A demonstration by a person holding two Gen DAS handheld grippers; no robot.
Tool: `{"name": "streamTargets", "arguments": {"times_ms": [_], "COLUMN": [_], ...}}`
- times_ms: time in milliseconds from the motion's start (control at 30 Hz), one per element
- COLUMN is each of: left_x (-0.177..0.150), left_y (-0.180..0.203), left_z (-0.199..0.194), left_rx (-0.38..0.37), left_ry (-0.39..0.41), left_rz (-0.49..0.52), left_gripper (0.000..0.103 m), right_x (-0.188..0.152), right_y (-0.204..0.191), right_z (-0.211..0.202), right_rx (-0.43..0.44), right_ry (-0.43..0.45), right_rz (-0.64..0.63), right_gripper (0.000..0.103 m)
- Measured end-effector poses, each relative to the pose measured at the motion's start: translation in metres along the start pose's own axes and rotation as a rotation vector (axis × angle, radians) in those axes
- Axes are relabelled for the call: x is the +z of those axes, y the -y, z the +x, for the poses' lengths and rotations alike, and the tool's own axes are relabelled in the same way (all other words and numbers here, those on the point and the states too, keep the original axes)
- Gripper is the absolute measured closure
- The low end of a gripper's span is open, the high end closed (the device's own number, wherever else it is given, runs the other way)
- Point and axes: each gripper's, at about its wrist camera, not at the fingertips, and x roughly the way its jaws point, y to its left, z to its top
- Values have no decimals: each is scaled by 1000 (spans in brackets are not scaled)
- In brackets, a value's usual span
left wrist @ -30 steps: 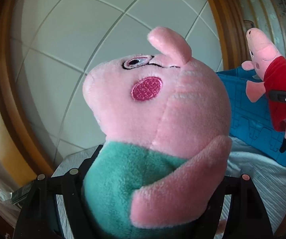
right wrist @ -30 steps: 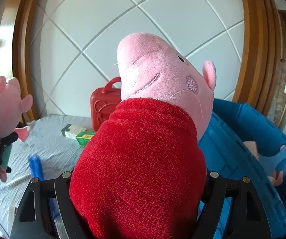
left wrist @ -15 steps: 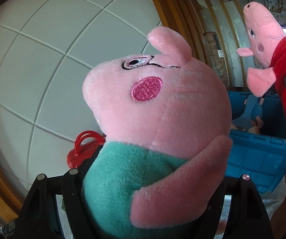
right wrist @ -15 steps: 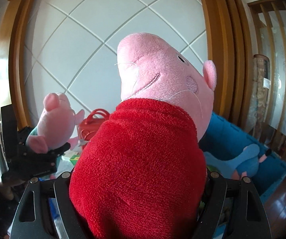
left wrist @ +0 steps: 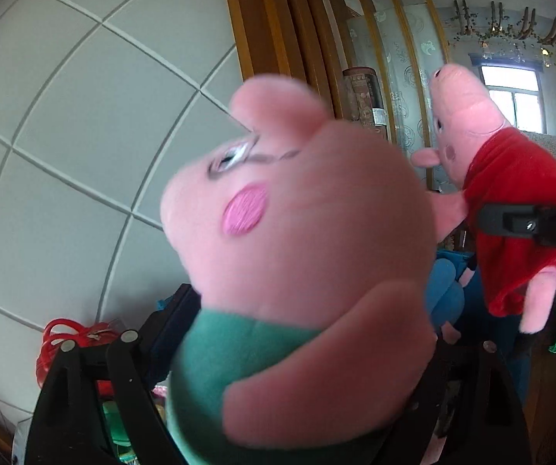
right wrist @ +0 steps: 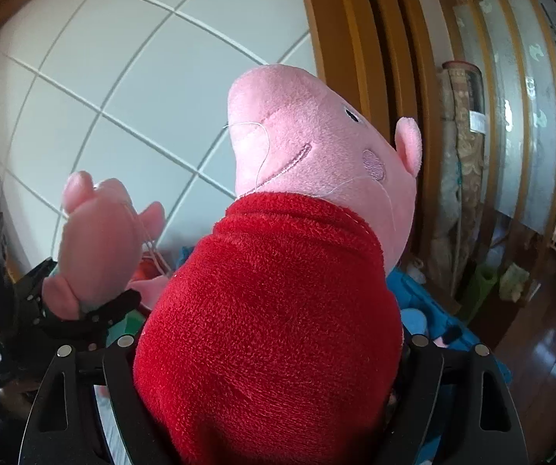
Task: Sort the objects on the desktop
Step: 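Lift and carry both plush pigs with both grippers over the blue crate, then open both grippers to drop the plush pigs into the crate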
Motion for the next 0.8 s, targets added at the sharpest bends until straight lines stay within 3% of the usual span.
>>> {"name": "streamTargets", "arguments": {"times_ms": [100,233,500,600,800], "left_x": [24,33,9,-9,-55], "left_y": [0,-9,4,9,4], "left_z": [29,38,4,-6,-48], "left_rx": [42,68,85,96,172], "left_ry": [-14,-2,24,26,42], "left_rz": [-13,-43,-23,-21,-32], "left_gripper": [4,4,4,3,3], "right_x": [22,37,41,24,-25], "right_y": [16,36,25,9,-32], "right_z": [47,74,33,17,-19], "right_rx": [-55,-85,35,91,111], "right_ry": [-51,-68,60,88,159], "right_rz": [24,73,82,77,13], "right_gripper": [10,10,1,1,1]}}
